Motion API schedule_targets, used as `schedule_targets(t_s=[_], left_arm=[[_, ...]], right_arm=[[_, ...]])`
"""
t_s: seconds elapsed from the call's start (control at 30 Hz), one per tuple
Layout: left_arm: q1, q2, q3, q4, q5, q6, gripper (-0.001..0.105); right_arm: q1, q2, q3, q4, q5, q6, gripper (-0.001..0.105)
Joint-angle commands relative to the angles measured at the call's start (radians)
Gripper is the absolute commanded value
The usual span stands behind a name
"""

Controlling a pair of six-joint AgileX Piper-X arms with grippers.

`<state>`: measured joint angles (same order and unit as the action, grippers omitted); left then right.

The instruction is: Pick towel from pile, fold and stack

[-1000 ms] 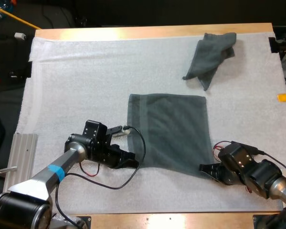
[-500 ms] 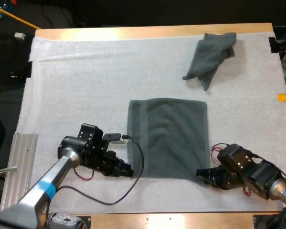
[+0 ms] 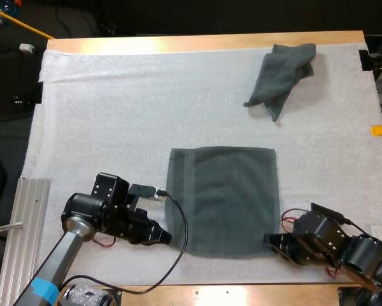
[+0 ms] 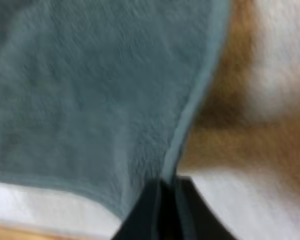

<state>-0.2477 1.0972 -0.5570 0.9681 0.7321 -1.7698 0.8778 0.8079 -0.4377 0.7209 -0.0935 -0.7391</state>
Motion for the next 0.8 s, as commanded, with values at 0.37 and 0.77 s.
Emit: schedule_targets(t_s=[0.37, 0.77], left_arm=[[-0.005, 0.161, 0.0, -0.511, 0.049, -0.388, 0.0], [-0.005, 0.151, 0.0, -0.351, 0.053, -0.162, 0.0]], right_arm=[[-0.151, 0.203, -0.005, -0.402, 0.094, 0.213, 0.0], [-0.226, 0.257, -0.005, -0.427, -0.075, 0.175, 0.0]])
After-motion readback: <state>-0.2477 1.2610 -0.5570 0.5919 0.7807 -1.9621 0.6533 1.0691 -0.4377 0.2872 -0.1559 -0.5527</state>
